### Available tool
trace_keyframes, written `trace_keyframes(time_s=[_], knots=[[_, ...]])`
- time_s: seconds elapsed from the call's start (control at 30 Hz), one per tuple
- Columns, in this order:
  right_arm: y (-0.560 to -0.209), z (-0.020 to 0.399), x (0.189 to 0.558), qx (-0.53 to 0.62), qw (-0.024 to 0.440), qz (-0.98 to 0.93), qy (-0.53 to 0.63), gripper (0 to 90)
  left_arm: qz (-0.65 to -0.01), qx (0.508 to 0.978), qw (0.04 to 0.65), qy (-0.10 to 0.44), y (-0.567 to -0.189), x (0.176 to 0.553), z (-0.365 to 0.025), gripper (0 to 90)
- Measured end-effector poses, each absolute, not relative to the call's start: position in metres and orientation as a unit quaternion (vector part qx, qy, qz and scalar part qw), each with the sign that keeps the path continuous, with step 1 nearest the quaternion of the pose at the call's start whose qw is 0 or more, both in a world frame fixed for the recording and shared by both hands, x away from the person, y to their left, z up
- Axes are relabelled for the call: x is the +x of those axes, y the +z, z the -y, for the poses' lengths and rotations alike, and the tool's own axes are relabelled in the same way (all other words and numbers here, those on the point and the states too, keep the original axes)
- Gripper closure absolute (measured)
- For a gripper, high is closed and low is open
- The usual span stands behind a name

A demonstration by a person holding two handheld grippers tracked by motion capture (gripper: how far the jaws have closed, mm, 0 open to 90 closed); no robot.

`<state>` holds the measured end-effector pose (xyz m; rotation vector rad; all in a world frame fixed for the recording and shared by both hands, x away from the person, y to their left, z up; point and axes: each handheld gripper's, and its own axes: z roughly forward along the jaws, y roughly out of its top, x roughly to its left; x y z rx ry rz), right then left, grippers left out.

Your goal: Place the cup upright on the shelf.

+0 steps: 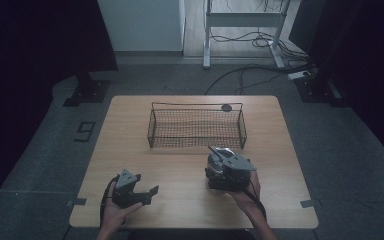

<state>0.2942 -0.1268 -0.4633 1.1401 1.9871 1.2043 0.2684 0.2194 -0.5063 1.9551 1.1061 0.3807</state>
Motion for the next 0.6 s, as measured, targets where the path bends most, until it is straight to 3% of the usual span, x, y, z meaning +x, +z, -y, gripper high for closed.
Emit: trace_keyframes(time_s=[0.6], knots=[[-0.444,0.137,0.298,0.419,0.268,-0.732,0.465,3.1,-0.442,0.779,0.423,0.139,-0.508,0.265,-0.219,15.4]])
